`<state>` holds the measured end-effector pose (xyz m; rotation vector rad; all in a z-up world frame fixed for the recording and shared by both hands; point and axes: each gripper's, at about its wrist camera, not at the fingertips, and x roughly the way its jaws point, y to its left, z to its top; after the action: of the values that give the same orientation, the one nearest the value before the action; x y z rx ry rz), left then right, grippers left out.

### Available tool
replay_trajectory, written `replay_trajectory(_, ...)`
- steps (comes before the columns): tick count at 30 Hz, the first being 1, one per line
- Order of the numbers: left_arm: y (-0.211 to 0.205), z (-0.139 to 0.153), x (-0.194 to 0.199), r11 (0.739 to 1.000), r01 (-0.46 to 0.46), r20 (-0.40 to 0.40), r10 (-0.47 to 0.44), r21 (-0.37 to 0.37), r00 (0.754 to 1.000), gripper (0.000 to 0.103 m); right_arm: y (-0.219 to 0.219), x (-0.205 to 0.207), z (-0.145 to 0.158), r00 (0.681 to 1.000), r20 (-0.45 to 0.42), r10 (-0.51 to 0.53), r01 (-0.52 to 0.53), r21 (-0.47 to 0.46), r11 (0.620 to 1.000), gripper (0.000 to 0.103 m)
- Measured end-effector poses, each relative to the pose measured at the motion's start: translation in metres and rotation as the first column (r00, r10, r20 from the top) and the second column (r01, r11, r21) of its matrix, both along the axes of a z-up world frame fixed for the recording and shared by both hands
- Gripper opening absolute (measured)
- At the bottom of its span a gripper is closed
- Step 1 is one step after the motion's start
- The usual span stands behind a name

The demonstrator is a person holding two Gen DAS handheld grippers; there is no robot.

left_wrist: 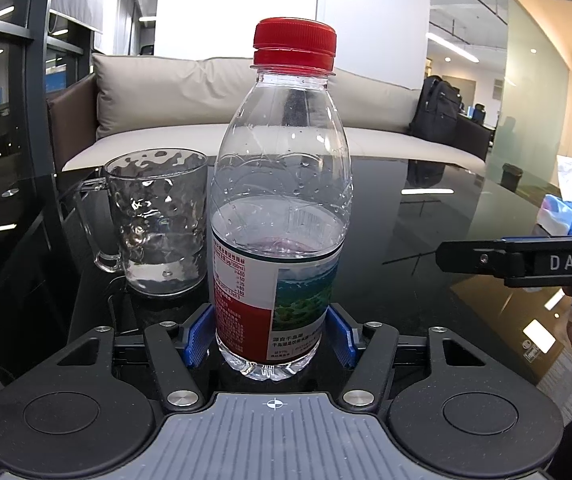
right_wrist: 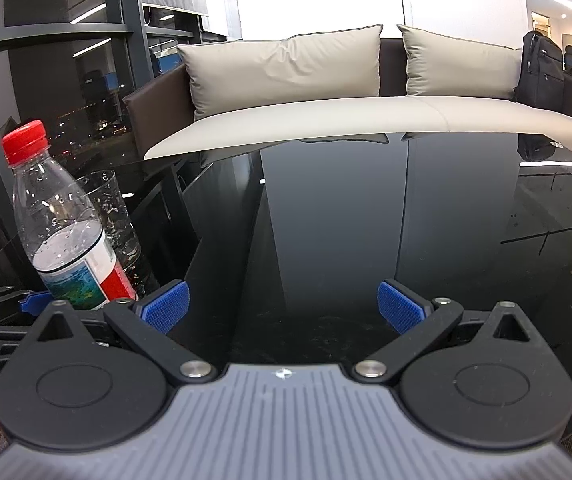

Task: Unscrew bottle cap and pour
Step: 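Hold the bottle in the left gripper while the right gripper approaches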

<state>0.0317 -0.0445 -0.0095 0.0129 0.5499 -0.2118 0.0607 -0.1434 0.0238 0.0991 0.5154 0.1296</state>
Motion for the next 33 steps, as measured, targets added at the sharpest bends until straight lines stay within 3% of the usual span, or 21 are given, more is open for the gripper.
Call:
replay_trajectory(14,0.004,0.002,-0.017,1.000,0.004,-0.005,-0.004,0.002,1.000,0.056,0.013,-0.010,0.002,0.998,0.033,0.060,-0.059,-0.034,0.998,0.103)
replay_trajectory(33,0.009,0.005,-0.028,1.000,0.003,-0.008,-0.003,0.001,1.000,0.057,0.014,-0.016,0.001,0.997,0.028,0.065,-0.064,-0.043,0.997,0.103)
